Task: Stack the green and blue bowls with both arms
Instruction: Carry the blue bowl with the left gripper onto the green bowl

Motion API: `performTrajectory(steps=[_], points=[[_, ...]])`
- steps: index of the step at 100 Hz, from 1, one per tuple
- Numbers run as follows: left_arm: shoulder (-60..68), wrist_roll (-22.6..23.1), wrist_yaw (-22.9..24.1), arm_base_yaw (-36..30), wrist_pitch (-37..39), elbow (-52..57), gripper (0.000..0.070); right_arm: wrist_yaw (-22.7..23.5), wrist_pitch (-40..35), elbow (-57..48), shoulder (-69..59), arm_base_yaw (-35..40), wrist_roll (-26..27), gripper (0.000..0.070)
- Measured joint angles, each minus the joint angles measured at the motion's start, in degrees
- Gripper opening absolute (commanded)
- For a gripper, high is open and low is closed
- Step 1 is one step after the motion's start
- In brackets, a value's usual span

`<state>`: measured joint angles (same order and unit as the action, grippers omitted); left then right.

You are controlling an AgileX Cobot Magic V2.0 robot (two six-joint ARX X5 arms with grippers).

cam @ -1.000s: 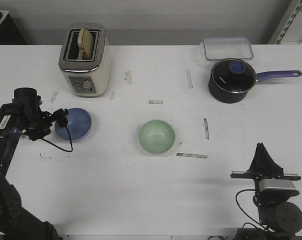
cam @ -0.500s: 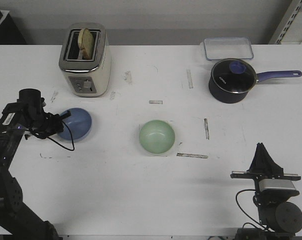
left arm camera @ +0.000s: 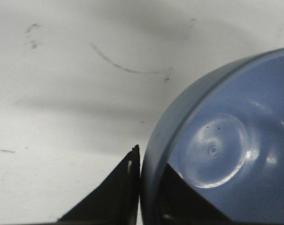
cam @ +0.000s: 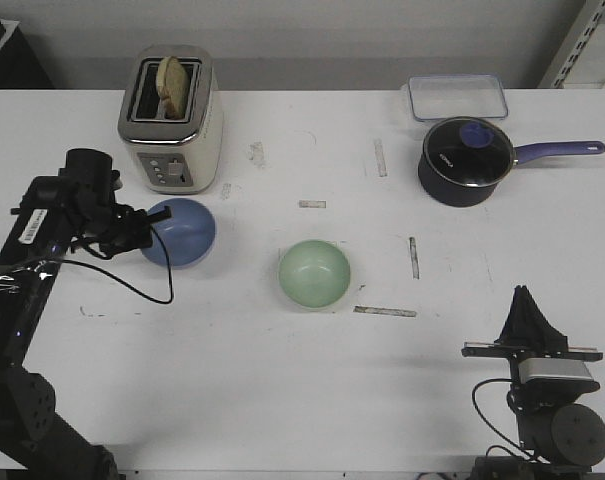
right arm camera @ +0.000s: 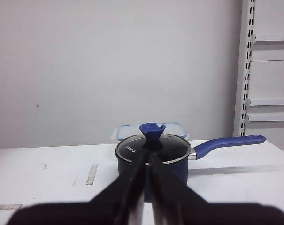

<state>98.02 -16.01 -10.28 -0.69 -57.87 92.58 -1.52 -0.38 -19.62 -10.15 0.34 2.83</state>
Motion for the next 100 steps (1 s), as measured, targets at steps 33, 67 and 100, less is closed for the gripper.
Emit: performTrajectory(steps=[33,67,100], points=[[0.0,-1.4,0.0,-17.3,2.7,5.4,0.0,0.0,0.0,0.0,0.0,0.0,0.0,0.0002],[3.0,-4.2,-0.2,-31.9,11.6,5.4,0.0003,0.0,0.0,0.0,0.0,0.0,0.0,0.0002],[9.6,-4.3,1.4,-34.1,11.5,5.4,0.0004,0.0,0.0,0.0,0.0,0.0,0.0,0.0002]])
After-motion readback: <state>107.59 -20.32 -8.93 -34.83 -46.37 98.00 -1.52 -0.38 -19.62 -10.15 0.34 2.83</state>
